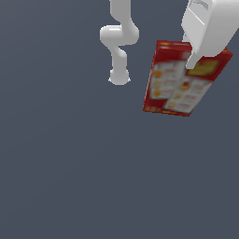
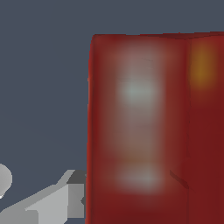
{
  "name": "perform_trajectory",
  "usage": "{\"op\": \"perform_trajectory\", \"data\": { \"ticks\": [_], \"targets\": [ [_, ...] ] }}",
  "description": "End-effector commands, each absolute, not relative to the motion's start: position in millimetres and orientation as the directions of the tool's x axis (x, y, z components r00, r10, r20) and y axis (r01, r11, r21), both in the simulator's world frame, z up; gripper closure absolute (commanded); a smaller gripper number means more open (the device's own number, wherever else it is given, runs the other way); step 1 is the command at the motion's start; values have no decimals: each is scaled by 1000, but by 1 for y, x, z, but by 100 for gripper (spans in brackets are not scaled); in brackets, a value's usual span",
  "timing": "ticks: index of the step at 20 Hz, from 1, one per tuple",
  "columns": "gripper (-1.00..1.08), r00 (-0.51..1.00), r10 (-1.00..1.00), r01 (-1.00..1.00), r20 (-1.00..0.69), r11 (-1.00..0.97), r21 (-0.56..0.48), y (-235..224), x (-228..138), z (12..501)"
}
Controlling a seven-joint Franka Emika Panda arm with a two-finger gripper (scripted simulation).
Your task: Pick up the object and move it to a goal position.
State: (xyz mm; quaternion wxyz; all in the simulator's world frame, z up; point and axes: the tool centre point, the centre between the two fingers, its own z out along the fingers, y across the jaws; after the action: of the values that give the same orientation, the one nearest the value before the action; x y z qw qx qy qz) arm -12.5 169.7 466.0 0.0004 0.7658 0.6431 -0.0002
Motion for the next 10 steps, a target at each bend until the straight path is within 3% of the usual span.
{"op": "perform_trajectory", "data": {
  "ticks": [1,10],
  "targets": [
    [108,174,985,985,-1,-174,0,181,-17,486],
    [108,175,985,985,0,-175,0,208,-24,531]
  ]
}}
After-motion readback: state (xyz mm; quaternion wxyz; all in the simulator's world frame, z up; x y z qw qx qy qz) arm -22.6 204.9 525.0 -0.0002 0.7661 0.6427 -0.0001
